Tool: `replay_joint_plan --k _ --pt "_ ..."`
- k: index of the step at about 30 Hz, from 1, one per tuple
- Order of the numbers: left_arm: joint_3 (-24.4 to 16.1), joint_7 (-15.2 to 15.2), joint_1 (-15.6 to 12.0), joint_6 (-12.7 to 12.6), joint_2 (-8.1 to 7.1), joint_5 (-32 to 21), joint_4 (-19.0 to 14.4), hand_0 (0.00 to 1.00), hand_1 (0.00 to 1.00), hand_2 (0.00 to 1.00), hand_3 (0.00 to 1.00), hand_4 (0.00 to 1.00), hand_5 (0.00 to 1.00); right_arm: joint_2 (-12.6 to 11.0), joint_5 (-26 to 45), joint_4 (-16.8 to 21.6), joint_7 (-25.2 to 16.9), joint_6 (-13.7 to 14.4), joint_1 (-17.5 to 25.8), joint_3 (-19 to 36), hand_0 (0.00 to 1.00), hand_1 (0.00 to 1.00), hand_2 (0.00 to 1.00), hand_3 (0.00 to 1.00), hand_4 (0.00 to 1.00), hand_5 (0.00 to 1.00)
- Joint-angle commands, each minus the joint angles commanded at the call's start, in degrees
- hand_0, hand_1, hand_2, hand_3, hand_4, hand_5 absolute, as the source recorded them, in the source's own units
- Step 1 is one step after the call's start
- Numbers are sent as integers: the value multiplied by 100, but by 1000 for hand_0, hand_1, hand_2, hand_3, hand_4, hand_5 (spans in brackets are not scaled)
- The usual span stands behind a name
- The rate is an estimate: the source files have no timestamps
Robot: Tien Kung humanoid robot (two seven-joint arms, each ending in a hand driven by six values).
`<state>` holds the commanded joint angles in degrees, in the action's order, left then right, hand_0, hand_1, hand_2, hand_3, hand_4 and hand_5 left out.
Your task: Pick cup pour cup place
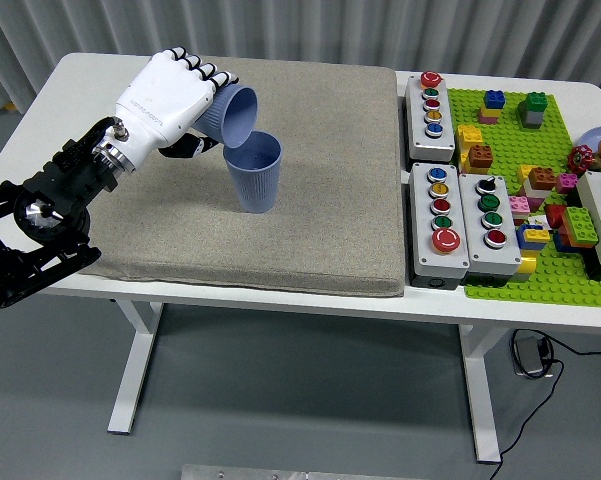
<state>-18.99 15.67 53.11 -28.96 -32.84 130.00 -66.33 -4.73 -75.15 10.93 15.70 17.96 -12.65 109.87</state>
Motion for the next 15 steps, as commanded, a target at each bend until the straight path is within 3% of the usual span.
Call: replay_joint_plan --k 11,15 --pt "-441 -50 -81 -175 -34 0 -245 533 577 620 596 649 2 0 -25 -1 10 -9 -35 36 672 598 558 574 2 52" --pt "-738 -41 -247 -263 -44 -152 -230 533 577 620 596 649 2 1 -38 -4 2 -13 -37 55 672 598 558 574 2 52"
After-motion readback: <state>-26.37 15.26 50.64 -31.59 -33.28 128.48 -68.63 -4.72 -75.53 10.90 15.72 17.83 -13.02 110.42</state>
